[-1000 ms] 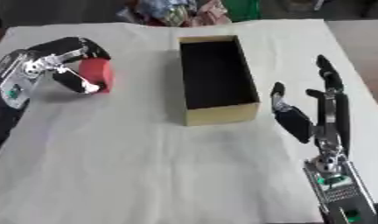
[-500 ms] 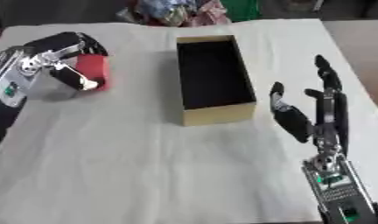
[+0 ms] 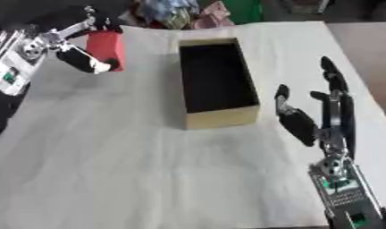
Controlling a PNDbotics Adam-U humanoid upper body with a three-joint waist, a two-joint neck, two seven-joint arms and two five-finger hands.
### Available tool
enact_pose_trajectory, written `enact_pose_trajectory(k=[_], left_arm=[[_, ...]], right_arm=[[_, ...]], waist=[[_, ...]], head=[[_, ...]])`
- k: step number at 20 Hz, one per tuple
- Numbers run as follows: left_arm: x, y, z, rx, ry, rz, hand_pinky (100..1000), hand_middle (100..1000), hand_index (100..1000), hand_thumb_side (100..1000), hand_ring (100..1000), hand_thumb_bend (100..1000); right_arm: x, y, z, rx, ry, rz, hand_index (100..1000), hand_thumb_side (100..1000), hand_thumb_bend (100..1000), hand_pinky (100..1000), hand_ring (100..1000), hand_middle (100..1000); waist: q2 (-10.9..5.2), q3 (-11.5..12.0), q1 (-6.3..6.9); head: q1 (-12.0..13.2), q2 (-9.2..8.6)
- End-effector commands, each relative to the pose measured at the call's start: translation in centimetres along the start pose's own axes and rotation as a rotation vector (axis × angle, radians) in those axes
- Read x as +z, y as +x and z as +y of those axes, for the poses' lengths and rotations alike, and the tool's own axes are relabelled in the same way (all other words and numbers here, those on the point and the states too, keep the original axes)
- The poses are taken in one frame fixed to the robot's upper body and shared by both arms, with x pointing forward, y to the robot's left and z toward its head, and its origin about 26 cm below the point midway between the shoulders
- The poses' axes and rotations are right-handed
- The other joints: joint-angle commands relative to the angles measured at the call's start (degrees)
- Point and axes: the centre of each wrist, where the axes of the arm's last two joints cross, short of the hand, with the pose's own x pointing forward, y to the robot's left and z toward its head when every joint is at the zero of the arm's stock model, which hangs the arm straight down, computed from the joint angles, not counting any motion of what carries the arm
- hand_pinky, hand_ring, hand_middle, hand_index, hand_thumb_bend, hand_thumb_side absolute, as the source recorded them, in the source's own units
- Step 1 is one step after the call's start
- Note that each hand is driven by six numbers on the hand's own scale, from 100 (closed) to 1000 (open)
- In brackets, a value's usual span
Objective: Pick up objects on the table and place them in the box.
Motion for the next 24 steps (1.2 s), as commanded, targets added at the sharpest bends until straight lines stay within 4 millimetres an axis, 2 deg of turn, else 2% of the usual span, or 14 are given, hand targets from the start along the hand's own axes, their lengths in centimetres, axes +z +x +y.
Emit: enact_pose_trajectory(k=[1, 5, 9, 14, 24], left_arm=[[-1.5, 2.1, 1.3, -0.01, 0.044, -0.086, 818, 333, 725, 193, 577, 246], [-2.8, 4.1, 0.9, -0.038, 0.054, -0.173, 813, 349, 727, 188, 588, 261], [-3.2, 4.6, 0.4, -0.044, 0.066, -0.202, 813, 356, 727, 185, 590, 260], [-4.3, 6.6, -0.9, -0.049, 0.124, -0.314, 812, 380, 728, 165, 607, 265], [-4.8, 8.0, -2.6, -0.074, 0.103, -0.422, 814, 463, 753, 174, 648, 285]], right_arm=[[-0.4, 1.0, 0.1, -0.018, 0.015, -0.034, 1000, 188, 216, 783, 1000, 951], [-0.5, 1.3, 0.5, -0.03, 0.031, -0.045, 1000, 186, 215, 783, 1000, 950], [-0.5, 1.4, 0.6, -0.034, 0.035, -0.048, 1000, 187, 216, 783, 1000, 950], [-0.5, 1.8, 1.1, -0.05, 0.053, -0.06, 1000, 189, 211, 782, 1000, 950], [-0.6, 2.3, 1.6, -0.065, 0.071, -0.076, 1000, 189, 206, 782, 1000, 949]], waist=[[-1.07, -0.4, -0.29], [-0.83, -1.4, -0.38], [-0.72, -1.7, -0.37], [-0.37, -2.8, -0.09], [-0.31, -3.9, -0.03]], head=[[0.5, -0.81], [0.9, -1.07], [0.9, -1.21], [1.1, -1.56], [1.1, -1.99]])
